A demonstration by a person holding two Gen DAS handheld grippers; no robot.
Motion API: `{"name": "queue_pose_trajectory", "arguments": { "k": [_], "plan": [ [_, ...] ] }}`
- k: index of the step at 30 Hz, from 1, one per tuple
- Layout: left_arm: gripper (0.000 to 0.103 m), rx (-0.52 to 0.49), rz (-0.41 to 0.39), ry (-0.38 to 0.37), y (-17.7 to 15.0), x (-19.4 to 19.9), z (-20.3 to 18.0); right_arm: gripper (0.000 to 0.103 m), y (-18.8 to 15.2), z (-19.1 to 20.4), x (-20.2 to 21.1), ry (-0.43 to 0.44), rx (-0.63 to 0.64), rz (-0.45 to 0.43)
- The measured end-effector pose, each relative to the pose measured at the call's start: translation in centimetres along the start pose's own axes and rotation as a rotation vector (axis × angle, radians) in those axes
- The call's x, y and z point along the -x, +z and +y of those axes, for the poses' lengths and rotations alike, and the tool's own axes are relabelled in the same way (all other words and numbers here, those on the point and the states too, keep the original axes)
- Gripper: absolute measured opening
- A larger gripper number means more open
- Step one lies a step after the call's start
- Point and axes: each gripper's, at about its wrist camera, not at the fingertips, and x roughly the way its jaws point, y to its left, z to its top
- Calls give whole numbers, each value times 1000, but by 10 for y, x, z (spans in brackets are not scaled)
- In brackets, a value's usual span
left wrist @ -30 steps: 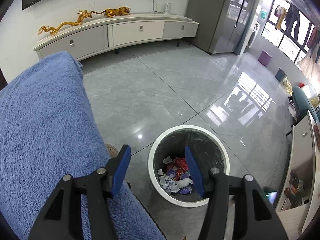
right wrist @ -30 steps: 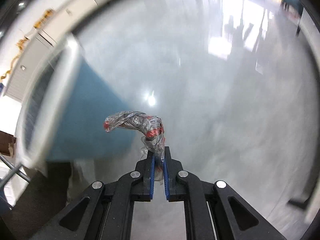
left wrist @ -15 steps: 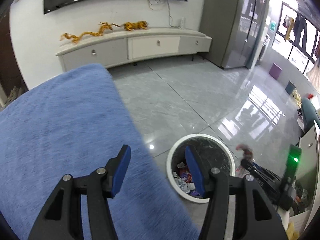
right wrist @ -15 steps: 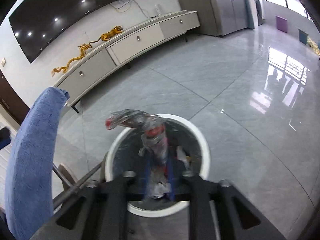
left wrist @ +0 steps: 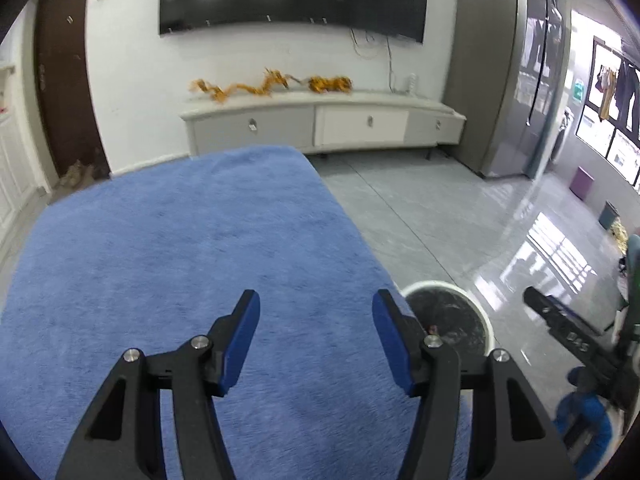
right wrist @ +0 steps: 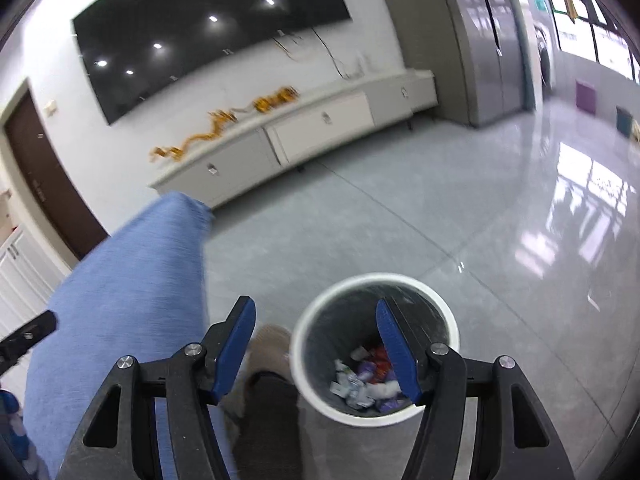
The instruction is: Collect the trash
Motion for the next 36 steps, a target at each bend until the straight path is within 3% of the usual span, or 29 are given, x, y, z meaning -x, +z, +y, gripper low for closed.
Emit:
{"name": "queue_pose_trajectory", "arguments": {
  "k": [5, 12, 16, 22, 26, 36],
  "plan": [
    [65, -19, -73, 49, -4, 32, 6, 73, -1, 36, 33, -11, 53, -73],
    [71, -9, -153, 83, -9, 63, 8, 79, 0, 53, 63, -47, 96, -130],
    [73, -1, -185, 97, -11, 76, 7, 81, -4, 58, 69, -65, 121, -141],
    [86, 8, -231, 135, -15, 92, 12, 85, -8, 75, 69, -79, 195, -157],
    [95, 18, -249, 161, -17, 95, 16, 88, -14, 87, 65, -75, 245, -155],
    [102, 29, -222, 202, -23, 93, 17, 91, -19, 87, 56, -84, 250, -142]
  ]
}}
